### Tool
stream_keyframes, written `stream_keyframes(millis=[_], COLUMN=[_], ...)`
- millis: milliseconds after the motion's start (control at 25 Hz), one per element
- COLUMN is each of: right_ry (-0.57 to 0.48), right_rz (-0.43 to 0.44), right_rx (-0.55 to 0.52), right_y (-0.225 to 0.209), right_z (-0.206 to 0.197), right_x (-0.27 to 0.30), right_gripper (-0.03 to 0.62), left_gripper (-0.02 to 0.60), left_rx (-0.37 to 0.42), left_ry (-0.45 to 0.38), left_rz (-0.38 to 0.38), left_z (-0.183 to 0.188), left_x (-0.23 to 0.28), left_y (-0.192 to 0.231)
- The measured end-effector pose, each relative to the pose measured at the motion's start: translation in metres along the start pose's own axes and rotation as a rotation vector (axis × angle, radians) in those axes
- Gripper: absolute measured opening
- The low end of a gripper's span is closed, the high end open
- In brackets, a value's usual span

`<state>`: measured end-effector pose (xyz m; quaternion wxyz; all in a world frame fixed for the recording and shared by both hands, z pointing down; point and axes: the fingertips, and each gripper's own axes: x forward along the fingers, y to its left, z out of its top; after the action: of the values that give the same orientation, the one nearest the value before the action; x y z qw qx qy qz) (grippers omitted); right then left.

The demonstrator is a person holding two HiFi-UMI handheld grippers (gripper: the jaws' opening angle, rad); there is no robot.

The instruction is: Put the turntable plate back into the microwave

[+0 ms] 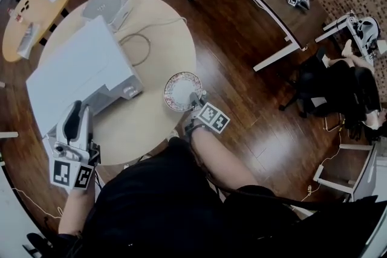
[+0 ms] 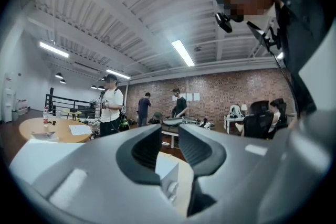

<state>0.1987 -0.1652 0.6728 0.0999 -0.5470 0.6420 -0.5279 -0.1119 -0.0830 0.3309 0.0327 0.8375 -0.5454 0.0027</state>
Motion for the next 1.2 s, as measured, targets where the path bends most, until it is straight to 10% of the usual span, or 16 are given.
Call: stream_keyframes(millis=[1080, 1200], right_ry=[-0.171, -0.18], right_rz=[0.159, 0.172], right_rx=[0.189, 0.199], right_y=[0.07, 0.077], right_z=[0.055, 0.052], right_x=[-0.044, -0.048], right_gripper=[0.037, 0.037], left_gripper=[0.086, 0.003], left_rx=[0.035, 0.042], left_ry=[-0.109, -0.112], left_rz=[0.131, 0.145], left_z=[0.009, 0.009], left_x=[-0.051, -0.062], left_y=[0.052, 0.057])
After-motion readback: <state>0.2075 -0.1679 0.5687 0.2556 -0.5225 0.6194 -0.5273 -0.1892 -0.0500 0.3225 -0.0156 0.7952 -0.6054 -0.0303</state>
